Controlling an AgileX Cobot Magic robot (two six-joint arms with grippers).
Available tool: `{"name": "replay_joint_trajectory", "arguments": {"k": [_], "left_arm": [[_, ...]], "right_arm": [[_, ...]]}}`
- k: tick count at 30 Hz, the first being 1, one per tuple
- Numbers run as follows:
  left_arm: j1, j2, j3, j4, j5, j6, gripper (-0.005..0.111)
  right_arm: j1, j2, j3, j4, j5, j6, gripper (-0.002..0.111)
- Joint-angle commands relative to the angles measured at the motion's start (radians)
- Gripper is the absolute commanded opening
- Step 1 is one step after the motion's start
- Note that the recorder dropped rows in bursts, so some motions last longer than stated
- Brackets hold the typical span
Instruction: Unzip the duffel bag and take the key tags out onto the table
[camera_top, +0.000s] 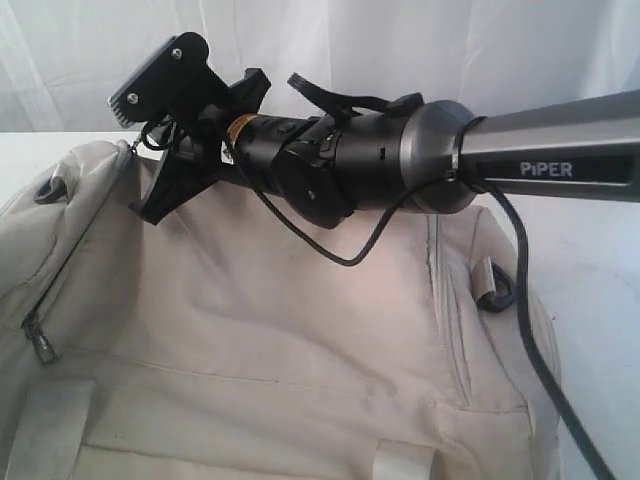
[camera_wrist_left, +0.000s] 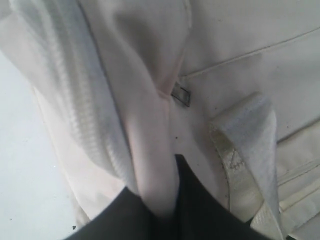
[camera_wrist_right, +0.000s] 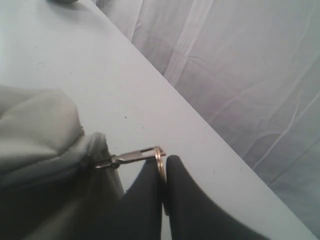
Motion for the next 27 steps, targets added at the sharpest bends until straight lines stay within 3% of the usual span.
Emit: {"name": "replay_joint_trajectory", "arguments": {"k": [1, 8, 11, 16, 19, 22, 27], "left_arm": [[-0.004, -0.025, -0.002, 0.09, 0.189, -0.047, 0.0], [-0.004, -0.025, -0.002, 0.024, 0.191, -0.047, 0.003], [-0.004, -0.025, -0.002, 0.011, 0.195, -0.047, 0.018], [-0.004, -0.025, -0.002, 0.044, 0.188, -0.043, 0.061], [-0.004, -0.025, -0.002, 0.112, 0.186, -0.043, 0.079], [-0.004, -0.025, -0.007, 0.199, 0.189, -0.091, 0.081], [-0.004, -0.038, -0.062, 0.211, 0.192, -0.082, 0.081]], "right_arm": [[-0.041, -0.063, -0.017, 0.053, 0.009, 0.013, 0.0], [-0.01, -0.088, -0.017, 0.053, 0.066, 0.017, 0.0], [0.007, -0.088, -0.017, 0.053, 0.066, 0.017, 0.0], [0.021, -0.088, -0.017, 0.053, 0.069, 0.017, 0.0], [0.021, -0.088, -0.017, 0.055, 0.082, 0.017, 0.0], [0.021, -0.092, -0.017, 0.055, 0.114, 0.017, 0.0], [0.024, -0.099, -0.017, 0.055, 0.156, 0.017, 0.0]]}}
